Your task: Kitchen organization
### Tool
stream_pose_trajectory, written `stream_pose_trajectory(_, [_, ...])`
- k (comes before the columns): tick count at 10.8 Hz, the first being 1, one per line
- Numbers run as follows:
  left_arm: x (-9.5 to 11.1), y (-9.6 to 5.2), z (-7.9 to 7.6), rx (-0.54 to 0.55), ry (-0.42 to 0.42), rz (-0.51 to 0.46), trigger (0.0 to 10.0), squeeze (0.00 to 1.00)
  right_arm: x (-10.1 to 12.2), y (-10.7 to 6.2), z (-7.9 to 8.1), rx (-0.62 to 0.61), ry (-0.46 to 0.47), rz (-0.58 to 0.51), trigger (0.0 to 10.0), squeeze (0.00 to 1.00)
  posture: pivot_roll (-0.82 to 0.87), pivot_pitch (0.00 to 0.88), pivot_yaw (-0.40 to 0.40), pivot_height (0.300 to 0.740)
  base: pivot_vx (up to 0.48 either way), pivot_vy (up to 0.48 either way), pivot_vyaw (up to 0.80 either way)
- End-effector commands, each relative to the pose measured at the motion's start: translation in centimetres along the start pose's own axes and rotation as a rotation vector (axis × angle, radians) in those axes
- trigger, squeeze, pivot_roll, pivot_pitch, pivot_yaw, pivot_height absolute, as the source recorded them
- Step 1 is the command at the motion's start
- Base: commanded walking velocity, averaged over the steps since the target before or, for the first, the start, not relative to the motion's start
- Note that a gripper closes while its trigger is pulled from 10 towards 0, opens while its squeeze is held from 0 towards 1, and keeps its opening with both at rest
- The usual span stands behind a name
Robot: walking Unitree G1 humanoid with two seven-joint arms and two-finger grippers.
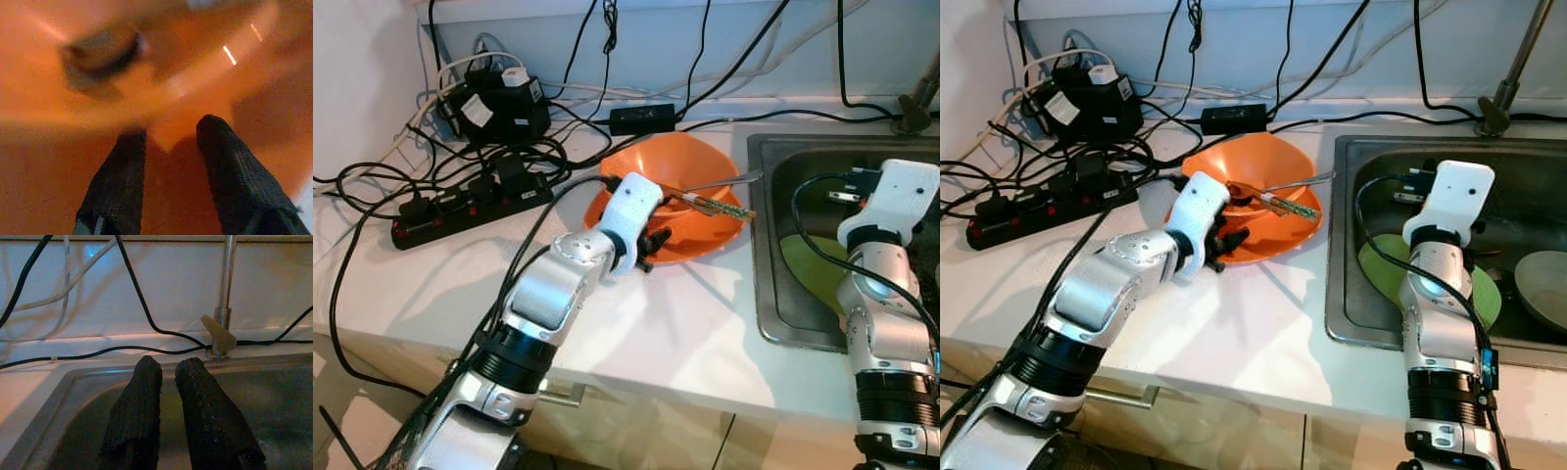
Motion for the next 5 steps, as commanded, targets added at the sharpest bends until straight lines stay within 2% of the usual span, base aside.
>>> stream_pose_trajectory(1, [-0.9,-0.2,-0.3,-0.033,0.018,0.054,10.0,0.0,0.2,-0.2,0.4,0.007,0.01,-0.009,10.0,0.0,0.07,0.053,0.159,0.74,0.0,0.0,0.0])
stream_pose_trajectory(5, [-1.4,-1.2,-1.0,-0.107,0.054,0.09,10.0,0.0,0.1,-0.2,0.4,0.001,0.015,-0.006,10.0,0.0,0.08,0.05,0.163,0.74,0.0,0.0,0.0])
Point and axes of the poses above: a point about 5 cm out from each wrist's last joint towards the gripper, its own y axis pointing out of the wrist towards the gripper, its own x axis along the axis of the wrist's last joint, z = x × y, the point moved 1 cm from there along y, pointing out of the wrist towards the gripper, and after that the axes turned 6 degrees about -y, right-handed, at the moved point
